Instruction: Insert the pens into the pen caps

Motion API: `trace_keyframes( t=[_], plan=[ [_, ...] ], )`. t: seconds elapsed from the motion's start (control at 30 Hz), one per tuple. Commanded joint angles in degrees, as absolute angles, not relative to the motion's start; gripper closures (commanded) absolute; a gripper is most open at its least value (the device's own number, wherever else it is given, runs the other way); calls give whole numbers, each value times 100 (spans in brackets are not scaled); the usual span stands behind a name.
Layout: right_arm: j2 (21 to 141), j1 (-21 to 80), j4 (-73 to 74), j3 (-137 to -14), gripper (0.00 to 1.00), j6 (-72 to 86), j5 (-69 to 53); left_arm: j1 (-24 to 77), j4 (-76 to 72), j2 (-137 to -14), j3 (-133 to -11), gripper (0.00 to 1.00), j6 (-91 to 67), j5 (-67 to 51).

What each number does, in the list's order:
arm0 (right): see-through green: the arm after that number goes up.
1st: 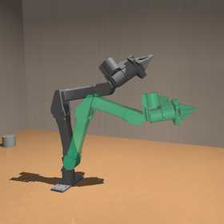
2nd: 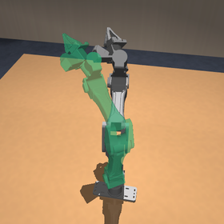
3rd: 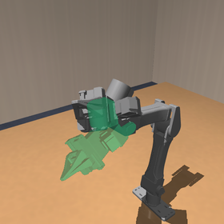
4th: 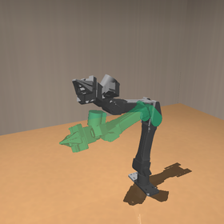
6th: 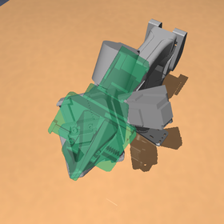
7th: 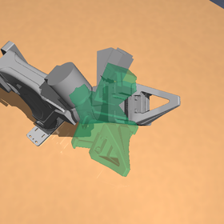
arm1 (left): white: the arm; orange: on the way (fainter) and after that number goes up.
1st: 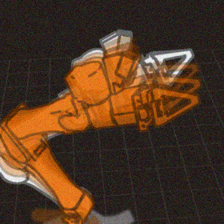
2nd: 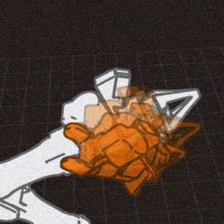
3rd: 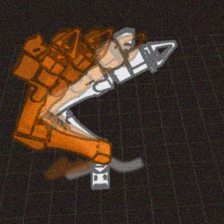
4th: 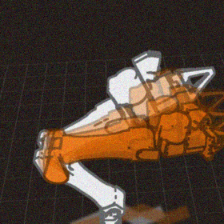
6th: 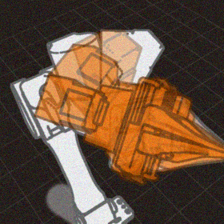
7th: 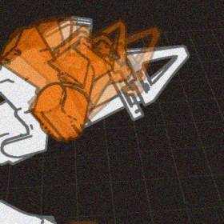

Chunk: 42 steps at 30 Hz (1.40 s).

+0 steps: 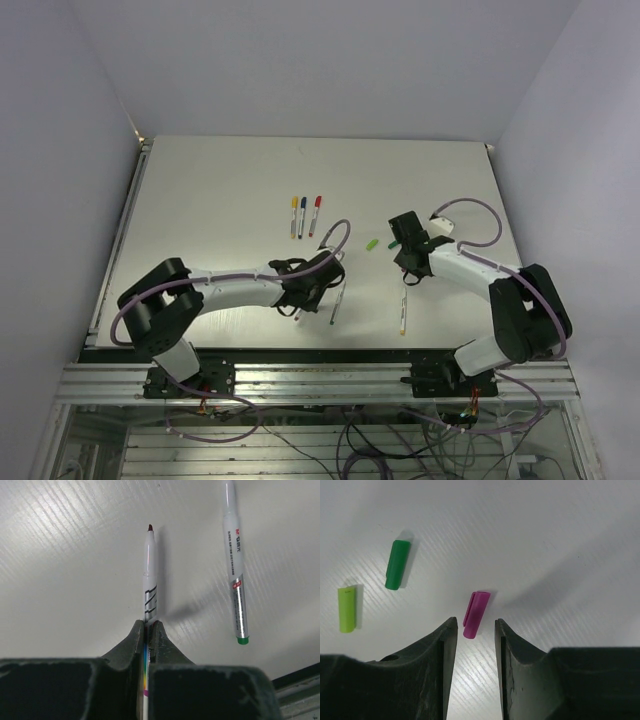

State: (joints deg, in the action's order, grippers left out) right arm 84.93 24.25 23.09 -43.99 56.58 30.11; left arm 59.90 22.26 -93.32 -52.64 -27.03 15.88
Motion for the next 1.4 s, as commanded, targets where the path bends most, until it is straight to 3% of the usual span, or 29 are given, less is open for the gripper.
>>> trace_keyframes(
  t=[0.0,0.53,0.63,0.8,0.9,1.37],
  plan=[
    [8680,2387,2398,-4510,64,5731,3171,6012,2406,-8960,-5238,93,-2732,1714],
    [9199,2254,2231,-4573,66,5704,3194,6003,2422,-8454,-5175,93,-2778,1798],
    [9249,2233,2176,-4487,74,5719,3137,6003,2436,-8417,-5177,93,-2794,1805],
    [9279,2224,2055,-4284,99,5694,2901,6007,2372,-8387,-5139,93,-2849,1785],
    [9237,2224,2002,-4164,100,5640,2799,6003,2316,-8329,-5110,93,-2858,1776],
    [6972,2254,686,-3532,100,4351,1850,6003,1093,-7174,-4565,93,-2722,1681]
  ],
)
